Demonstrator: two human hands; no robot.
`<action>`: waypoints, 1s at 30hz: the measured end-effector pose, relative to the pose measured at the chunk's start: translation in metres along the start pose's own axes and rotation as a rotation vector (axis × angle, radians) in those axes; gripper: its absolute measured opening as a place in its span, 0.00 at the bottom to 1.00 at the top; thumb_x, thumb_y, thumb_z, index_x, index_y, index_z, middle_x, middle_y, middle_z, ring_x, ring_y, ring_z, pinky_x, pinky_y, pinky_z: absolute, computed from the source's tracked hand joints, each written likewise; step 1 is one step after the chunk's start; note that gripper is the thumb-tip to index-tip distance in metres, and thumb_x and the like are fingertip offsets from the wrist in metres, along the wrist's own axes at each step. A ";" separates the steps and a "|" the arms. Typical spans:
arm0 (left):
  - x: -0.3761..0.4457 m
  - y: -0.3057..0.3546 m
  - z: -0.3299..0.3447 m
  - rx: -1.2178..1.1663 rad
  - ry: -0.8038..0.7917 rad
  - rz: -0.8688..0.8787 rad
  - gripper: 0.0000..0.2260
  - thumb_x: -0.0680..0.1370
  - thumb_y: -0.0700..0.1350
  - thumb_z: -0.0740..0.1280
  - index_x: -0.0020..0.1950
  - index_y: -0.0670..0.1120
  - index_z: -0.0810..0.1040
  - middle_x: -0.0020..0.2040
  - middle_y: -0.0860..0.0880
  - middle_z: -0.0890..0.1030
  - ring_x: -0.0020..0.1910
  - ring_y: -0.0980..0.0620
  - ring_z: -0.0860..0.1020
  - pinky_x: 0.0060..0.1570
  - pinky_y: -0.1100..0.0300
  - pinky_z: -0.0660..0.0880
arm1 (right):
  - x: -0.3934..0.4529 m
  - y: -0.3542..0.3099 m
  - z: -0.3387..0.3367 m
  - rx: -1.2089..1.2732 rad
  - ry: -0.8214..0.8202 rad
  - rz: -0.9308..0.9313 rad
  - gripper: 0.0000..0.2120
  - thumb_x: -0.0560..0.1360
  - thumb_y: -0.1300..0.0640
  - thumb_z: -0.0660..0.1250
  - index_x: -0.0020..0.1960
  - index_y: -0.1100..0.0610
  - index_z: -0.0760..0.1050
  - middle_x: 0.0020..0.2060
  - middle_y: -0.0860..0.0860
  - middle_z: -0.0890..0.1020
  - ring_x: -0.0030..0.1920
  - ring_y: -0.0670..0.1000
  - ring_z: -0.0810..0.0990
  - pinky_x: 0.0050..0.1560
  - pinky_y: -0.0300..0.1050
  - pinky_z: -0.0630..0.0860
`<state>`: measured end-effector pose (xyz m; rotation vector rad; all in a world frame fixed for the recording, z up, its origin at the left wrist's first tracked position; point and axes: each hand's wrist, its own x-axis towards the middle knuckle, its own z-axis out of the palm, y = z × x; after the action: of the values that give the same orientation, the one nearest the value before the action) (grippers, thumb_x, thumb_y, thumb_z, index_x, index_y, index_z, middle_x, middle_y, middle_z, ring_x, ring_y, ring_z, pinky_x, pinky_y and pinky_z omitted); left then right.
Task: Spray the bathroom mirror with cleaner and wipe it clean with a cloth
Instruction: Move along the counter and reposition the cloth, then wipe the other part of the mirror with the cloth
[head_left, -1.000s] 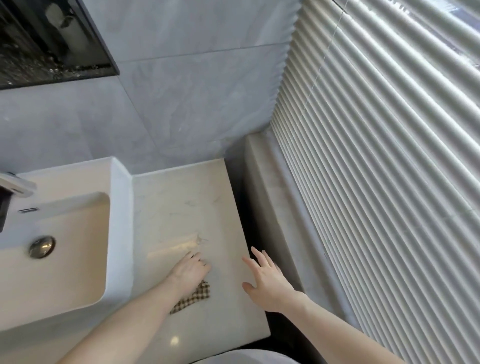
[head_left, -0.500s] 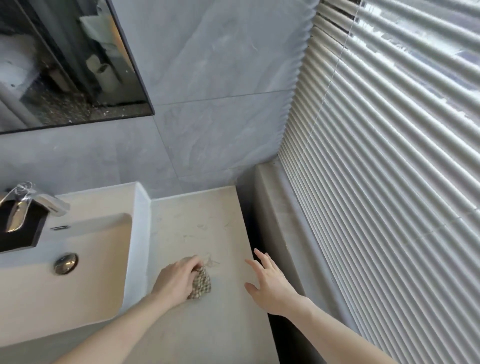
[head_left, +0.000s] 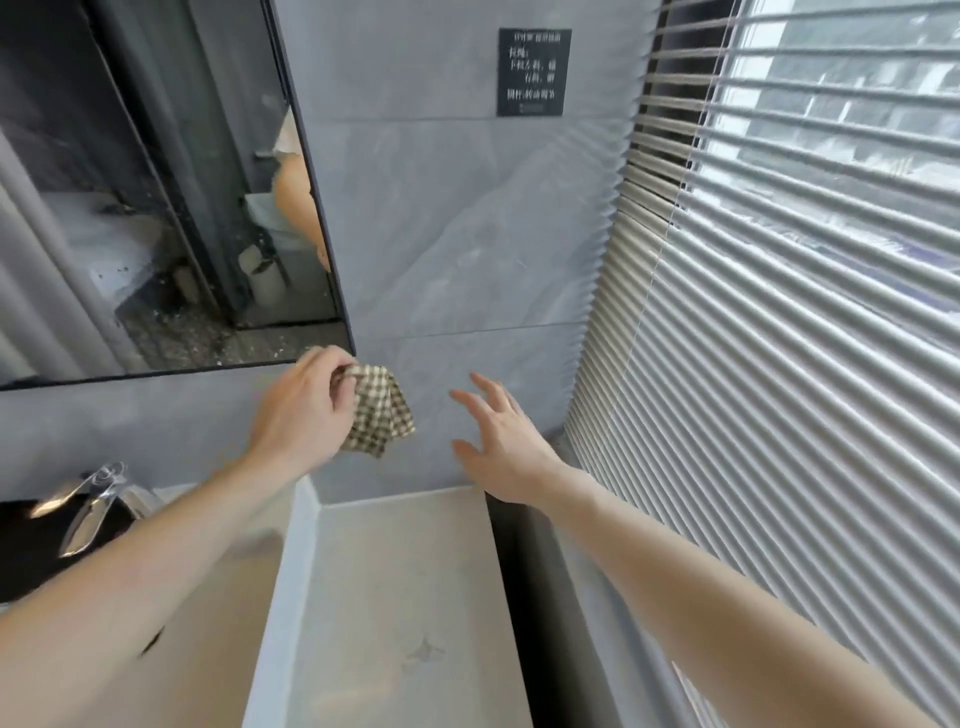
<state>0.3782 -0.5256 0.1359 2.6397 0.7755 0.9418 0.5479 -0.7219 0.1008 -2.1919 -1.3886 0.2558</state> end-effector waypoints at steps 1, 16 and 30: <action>0.017 0.006 -0.015 0.006 0.042 0.015 0.04 0.82 0.42 0.66 0.55 0.49 0.77 0.54 0.48 0.80 0.53 0.40 0.80 0.51 0.46 0.75 | 0.011 -0.008 -0.013 -0.014 0.027 -0.027 0.32 0.83 0.52 0.65 0.84 0.48 0.58 0.86 0.53 0.51 0.86 0.59 0.46 0.84 0.60 0.53; 0.232 0.071 -0.215 0.126 0.523 0.002 0.06 0.85 0.44 0.61 0.59 0.46 0.76 0.61 0.44 0.74 0.55 0.38 0.77 0.51 0.45 0.74 | 0.137 -0.139 -0.206 -0.203 0.410 -0.411 0.33 0.83 0.54 0.65 0.84 0.49 0.56 0.86 0.52 0.49 0.86 0.58 0.43 0.85 0.59 0.50; 0.352 0.108 -0.309 0.124 0.753 -0.102 0.09 0.84 0.41 0.62 0.63 0.43 0.75 0.65 0.41 0.71 0.60 0.38 0.76 0.54 0.49 0.72 | 0.222 -0.202 -0.309 -0.292 0.679 -0.540 0.35 0.81 0.57 0.64 0.84 0.51 0.55 0.86 0.53 0.47 0.86 0.58 0.41 0.84 0.63 0.49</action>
<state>0.4528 -0.4086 0.5960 2.2757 1.1277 1.9422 0.6216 -0.5602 0.4935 -1.7429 -1.5782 -0.8478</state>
